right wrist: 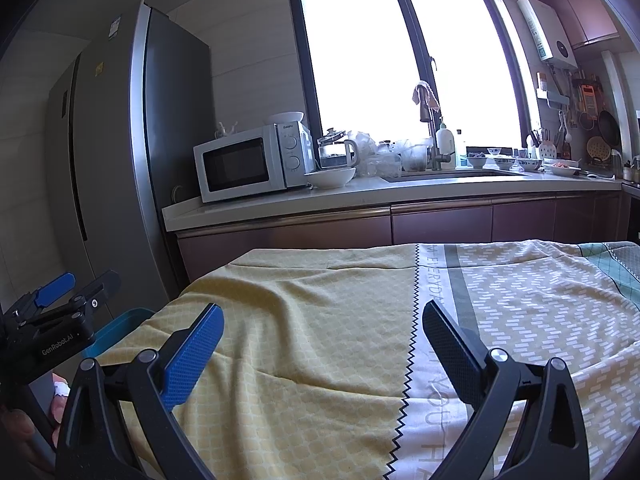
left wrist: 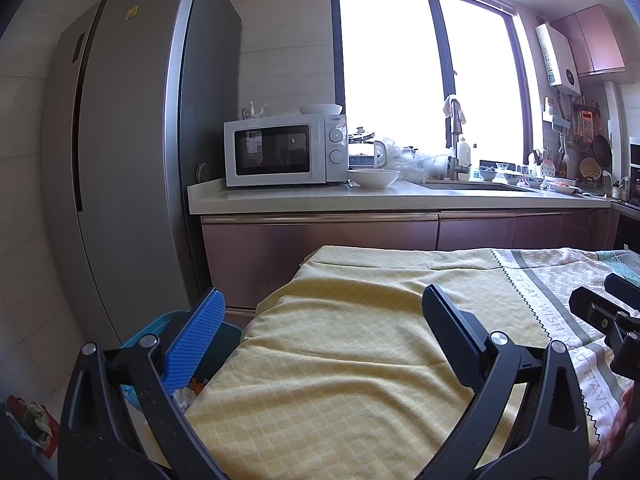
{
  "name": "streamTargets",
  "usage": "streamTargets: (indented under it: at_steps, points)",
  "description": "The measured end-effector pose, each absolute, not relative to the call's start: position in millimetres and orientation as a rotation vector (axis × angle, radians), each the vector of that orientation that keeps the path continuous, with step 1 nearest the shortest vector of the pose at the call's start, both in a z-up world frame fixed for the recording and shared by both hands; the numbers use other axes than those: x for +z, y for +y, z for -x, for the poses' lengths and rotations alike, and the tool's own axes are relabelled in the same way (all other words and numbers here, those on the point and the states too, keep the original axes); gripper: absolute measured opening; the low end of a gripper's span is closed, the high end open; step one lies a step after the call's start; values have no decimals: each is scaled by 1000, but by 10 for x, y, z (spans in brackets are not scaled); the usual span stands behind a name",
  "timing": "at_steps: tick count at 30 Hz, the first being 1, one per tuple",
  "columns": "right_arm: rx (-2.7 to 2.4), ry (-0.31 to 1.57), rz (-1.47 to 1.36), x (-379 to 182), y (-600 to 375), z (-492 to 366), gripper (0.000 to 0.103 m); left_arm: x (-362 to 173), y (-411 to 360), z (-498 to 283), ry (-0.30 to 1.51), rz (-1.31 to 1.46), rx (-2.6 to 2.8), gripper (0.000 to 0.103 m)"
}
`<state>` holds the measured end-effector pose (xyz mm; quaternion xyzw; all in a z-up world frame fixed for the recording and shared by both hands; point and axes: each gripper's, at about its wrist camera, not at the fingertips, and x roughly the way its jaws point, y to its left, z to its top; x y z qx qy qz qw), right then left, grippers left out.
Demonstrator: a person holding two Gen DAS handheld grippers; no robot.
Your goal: Collect trash
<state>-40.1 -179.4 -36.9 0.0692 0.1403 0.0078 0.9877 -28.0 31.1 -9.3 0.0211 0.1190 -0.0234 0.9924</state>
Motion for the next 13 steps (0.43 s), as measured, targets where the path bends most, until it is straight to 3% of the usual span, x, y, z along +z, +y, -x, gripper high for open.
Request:
streamTargets:
  at_steps: [7,13]
  points:
    - [19,294,-142,-405,-1835,366,96,-136,265,169,288,-44,-65,97]
    - [-27,357,-148,-436,-2058,274,96,-241,212,-380,488,-31,-119,97]
